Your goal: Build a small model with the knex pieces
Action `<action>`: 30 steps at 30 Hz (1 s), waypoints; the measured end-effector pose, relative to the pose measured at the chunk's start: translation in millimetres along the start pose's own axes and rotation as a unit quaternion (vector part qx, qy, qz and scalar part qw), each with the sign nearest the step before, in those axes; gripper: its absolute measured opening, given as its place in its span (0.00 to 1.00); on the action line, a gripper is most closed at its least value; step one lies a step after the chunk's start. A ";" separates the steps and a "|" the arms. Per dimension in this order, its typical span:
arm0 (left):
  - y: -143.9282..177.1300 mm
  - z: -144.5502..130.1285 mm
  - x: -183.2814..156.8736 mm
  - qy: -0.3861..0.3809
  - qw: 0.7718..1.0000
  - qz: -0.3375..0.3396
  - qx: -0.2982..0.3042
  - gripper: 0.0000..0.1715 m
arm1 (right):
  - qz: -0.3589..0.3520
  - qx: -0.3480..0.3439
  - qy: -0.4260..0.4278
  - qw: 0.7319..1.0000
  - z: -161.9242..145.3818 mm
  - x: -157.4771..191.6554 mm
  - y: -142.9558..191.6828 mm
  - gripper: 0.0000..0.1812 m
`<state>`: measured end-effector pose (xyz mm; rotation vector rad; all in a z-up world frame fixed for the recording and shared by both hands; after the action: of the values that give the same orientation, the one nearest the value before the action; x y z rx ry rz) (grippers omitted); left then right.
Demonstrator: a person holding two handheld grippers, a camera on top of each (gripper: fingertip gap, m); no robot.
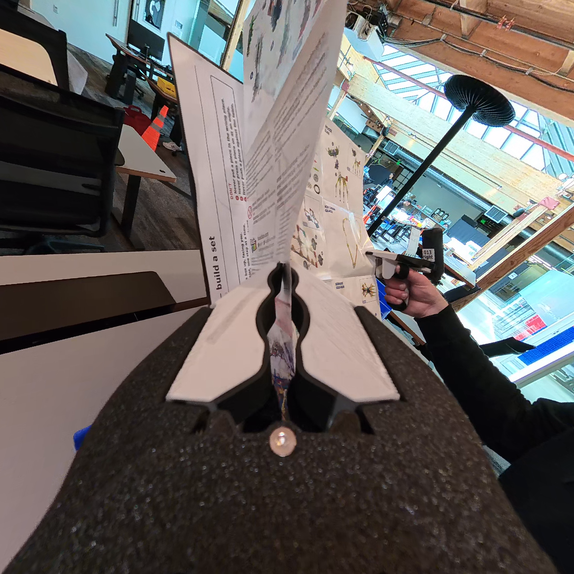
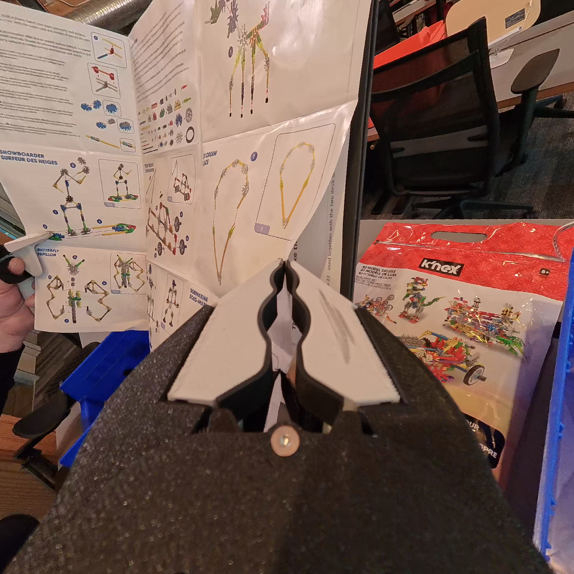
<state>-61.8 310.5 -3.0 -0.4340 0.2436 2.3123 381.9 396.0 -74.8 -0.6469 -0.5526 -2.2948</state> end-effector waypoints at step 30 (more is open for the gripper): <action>-88.5 -36.9 -134.0 0.031 0.976 -0.213 0.035 0.27 | 0.008 0.001 -0.003 1.000 -4.4 -0.9 0.3 0.00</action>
<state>98.2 273.4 9.9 -0.4732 0.2358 1.8666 381.4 393.9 -78.7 -0.6553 -0.5513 -2.2785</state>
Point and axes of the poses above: each gripper's, where its closed fingertips meet, y back along the fingers, z out of its top, x = y × z across the jaws, the point moved 2 cm from there along y, back along the fingers, and after that the axes turned 7 degrees about -y, right-handed, at the moved point
